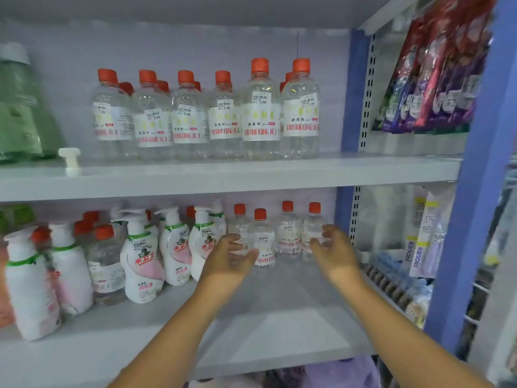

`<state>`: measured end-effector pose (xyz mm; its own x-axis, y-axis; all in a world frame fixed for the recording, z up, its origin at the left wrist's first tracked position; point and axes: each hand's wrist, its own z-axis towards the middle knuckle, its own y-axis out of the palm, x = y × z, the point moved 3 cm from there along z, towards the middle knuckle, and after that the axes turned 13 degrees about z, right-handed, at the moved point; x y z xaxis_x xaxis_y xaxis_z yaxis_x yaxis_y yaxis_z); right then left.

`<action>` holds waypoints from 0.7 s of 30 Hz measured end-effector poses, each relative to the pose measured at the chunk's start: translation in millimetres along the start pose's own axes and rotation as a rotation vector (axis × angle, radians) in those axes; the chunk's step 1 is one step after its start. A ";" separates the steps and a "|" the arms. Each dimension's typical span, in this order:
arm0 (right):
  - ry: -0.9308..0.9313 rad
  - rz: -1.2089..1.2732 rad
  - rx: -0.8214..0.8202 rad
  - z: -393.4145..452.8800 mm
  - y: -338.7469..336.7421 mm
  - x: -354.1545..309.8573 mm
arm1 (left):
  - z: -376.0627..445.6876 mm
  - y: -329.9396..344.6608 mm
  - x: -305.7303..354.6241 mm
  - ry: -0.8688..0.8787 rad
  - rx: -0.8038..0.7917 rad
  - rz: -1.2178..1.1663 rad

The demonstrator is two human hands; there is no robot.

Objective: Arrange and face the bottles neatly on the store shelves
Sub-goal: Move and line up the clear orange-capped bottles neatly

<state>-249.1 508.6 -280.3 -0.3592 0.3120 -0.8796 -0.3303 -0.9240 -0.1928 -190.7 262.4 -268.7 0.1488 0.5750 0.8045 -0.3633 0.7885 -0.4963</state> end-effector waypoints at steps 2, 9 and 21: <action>0.138 -0.096 -0.025 27.2 -3.2 23.6 | 20.3 16.2 -4.3 -0.047 -0.045 0.052; 0.147 0.073 0.018 63.2 25.2 65.8 | 58.6 84.6 -7.6 -0.084 0.050 0.357; 0.260 0.144 -0.409 -22.1 2.7 35.9 | -15.6 29.7 -27.8 -0.030 -0.019 0.050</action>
<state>-243.6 512.4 -322.1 -0.1294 0.1574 -0.9790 0.0942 -0.9809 -0.1701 -191.3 273.2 -311.0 0.1036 0.6073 0.7877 -0.3518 0.7631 -0.5420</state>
